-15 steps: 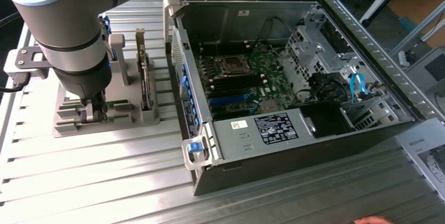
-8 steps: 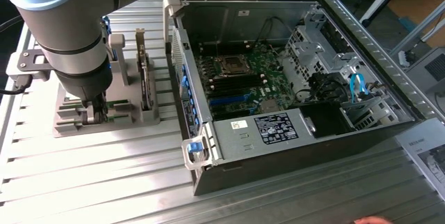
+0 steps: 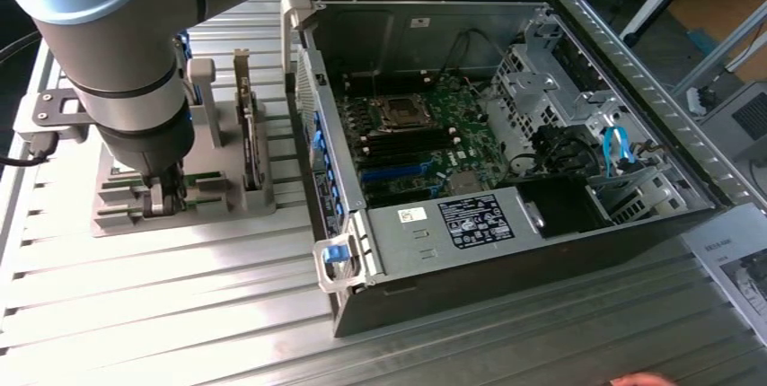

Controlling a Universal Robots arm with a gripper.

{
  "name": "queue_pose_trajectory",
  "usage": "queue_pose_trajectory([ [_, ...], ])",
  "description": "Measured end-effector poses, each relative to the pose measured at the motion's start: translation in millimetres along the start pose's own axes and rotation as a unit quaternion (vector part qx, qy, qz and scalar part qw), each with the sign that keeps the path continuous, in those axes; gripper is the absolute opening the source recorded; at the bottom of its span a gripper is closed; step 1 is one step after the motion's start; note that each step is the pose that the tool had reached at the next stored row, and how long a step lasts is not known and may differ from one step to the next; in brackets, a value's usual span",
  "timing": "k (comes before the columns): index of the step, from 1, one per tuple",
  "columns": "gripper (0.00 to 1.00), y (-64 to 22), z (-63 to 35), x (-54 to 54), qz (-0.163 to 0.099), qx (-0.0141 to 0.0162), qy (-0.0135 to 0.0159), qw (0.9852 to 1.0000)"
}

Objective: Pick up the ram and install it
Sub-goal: 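Pick up the ram and move it above insertion slot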

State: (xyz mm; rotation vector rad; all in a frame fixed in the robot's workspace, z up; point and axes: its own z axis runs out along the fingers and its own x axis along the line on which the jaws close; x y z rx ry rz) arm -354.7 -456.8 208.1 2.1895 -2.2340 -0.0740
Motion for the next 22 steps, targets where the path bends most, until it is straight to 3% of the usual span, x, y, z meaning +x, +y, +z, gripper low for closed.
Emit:
queue_pose_trajectory([
  [22,0.24,-2.9,-0.1,3.1,0.000,0.0001,-0.0001,1.0000],
])
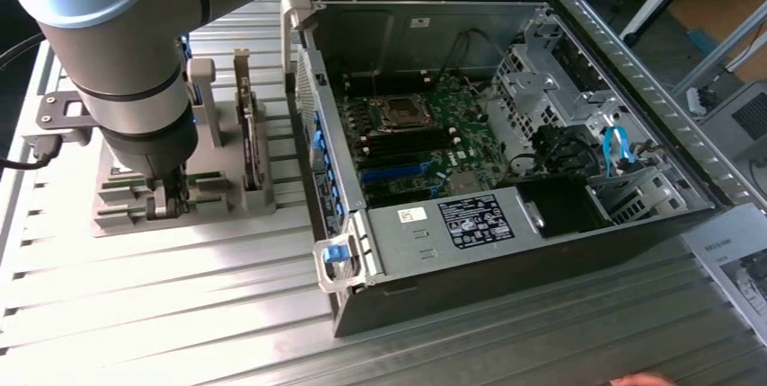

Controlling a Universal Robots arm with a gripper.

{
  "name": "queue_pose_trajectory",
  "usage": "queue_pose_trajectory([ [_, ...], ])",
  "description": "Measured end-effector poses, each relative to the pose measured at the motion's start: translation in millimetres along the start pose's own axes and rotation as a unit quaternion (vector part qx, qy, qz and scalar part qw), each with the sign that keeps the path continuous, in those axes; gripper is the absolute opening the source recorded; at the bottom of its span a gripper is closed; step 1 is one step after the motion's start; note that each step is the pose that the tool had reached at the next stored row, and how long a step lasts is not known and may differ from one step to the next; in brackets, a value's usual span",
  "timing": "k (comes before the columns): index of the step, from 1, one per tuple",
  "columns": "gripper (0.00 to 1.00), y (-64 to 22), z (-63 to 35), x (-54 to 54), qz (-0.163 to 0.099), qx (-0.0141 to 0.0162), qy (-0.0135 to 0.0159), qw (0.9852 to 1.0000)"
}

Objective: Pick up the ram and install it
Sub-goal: 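Pick up the ram and move it above insertion slot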

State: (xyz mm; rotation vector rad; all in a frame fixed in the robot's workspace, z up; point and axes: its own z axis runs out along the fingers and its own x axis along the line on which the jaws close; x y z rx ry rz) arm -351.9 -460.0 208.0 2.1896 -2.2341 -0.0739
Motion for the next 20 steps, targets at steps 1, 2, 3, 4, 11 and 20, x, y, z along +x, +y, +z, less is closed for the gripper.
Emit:
queue_pose_trajectory([
  [1,0.24,0.0,-0.1,0.0,0.000,0.0000,0.0000,1.0000],
  [2,0.24,-0.1,-0.5,-0.1,0.000,0.0000,0.0000,1.0000],
  [3,0.24,-0.1,-0.9,-0.1,0.000,0.0000,0.0000,1.0000],
  [4,0.24,0.0,-1.3,-0.1,0.000,0.0000,0.0000,1.0000],
  [11,0.24,0.0,-1.8,-0.1,0.000,0.0000,0.0000,1.0000],
  [20,0.16,0.0,-1.8,-0.1,0.000,0.0001,-0.0001,1.0000],
])
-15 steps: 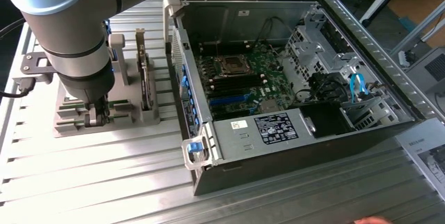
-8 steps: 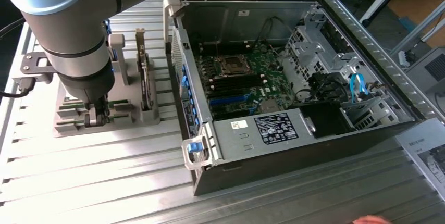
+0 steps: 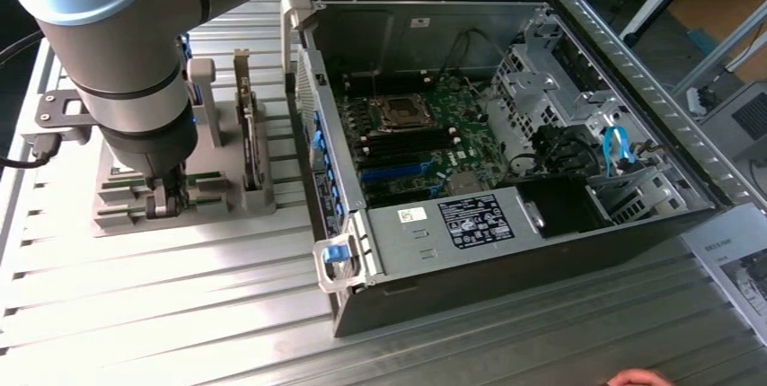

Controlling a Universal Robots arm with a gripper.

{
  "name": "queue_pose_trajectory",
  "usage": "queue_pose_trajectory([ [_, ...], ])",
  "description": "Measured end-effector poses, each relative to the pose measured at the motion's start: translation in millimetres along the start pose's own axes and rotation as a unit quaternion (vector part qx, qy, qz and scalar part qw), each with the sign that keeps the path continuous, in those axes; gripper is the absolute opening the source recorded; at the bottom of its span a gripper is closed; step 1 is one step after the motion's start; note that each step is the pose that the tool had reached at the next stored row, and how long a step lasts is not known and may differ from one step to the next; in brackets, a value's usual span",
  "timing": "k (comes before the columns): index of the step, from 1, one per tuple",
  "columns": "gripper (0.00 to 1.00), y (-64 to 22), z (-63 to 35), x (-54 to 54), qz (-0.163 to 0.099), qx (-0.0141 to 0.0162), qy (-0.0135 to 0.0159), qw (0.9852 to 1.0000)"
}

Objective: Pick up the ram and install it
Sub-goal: 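Pick up the ram and move it above insertion slot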

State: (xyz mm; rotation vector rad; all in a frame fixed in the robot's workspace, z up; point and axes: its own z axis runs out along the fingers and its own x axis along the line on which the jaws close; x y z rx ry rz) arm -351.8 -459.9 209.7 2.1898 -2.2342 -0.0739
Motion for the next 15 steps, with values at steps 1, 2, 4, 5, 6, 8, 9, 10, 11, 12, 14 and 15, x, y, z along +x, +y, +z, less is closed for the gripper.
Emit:
queue_pose_trajectory([
  [1,0.16,0.0,0.0,0.0,0.000,0.0000,0.0000,1.0000],
  [2,0.12,0.0,0.0,0.0,0.000,0.0000,0.0000,1.0000],
  [4,0.12,0.0,0.0,0.0,0.000,0.0000,0.0000,1.0000],
  [5,0.12,0.0,0.0,0.0,0.000,0.0000,0.0000,1.0000],
  [6,0.12,0.0,0.0,0.0,0.000,0.0000,0.0000,1.0000],
  [8,0.12,0.0,0.0,0.0,0.000,0.0000,0.0000,1.0000],
  [9,0.12,0.0,0.0,0.0,0.000,0.0000,0.0000,1.0000],
  [10,0.12,0.0,0.0,0.0,0.000,0.0000,0.0000,1.0000],
  [11,0.12,0.0,0.0,0.0,0.000,0.0000,0.0000,1.0000],
  [12,0.12,0.0,-0.2,0.0,0.000,0.0000,0.0000,1.0000],
  [14,0.12,0.1,-2.1,-0.1,0.000,-0.0001,0.0001,1.0000],
  [15,0.12,0.2,-3.3,-0.1,0.000,0.0000,0.0000,1.0000],
])
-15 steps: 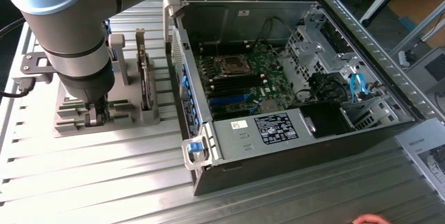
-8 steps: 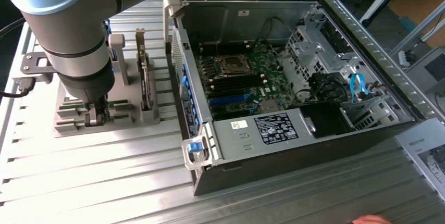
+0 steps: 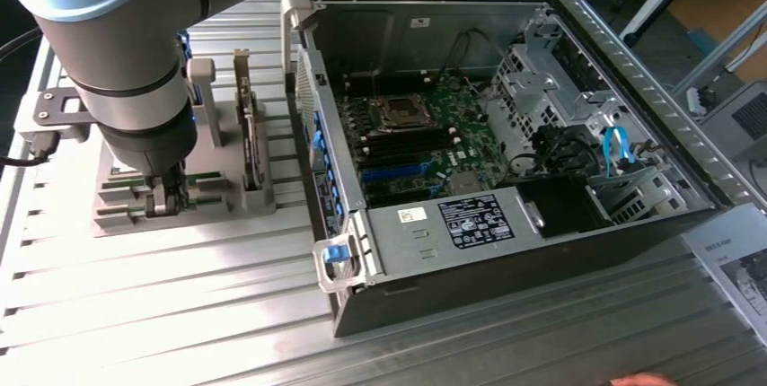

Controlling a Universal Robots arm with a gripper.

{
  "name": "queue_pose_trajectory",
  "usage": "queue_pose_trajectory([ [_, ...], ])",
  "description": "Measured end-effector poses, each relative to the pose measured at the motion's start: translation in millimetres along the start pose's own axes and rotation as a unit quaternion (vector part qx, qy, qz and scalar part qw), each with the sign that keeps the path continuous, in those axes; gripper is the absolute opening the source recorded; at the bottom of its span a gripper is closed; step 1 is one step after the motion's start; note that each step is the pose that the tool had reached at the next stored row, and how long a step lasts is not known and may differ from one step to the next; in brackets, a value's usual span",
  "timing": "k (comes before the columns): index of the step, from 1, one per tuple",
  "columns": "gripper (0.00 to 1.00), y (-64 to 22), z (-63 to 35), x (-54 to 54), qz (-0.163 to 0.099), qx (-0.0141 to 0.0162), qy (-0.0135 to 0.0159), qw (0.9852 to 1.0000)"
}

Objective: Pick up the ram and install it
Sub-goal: 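Pick up the ram and move it above insertion slot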

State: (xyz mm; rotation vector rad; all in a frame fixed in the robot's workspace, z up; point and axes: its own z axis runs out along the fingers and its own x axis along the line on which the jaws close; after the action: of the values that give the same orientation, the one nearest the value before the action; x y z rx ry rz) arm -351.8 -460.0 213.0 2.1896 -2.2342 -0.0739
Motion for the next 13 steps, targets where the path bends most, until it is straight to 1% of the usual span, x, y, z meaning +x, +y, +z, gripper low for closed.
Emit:
queue_pose_trajectory([
  [13,0.12,0.7,-17.0,-0.4,0.000,0.0000,0.0000,1.0000],
])
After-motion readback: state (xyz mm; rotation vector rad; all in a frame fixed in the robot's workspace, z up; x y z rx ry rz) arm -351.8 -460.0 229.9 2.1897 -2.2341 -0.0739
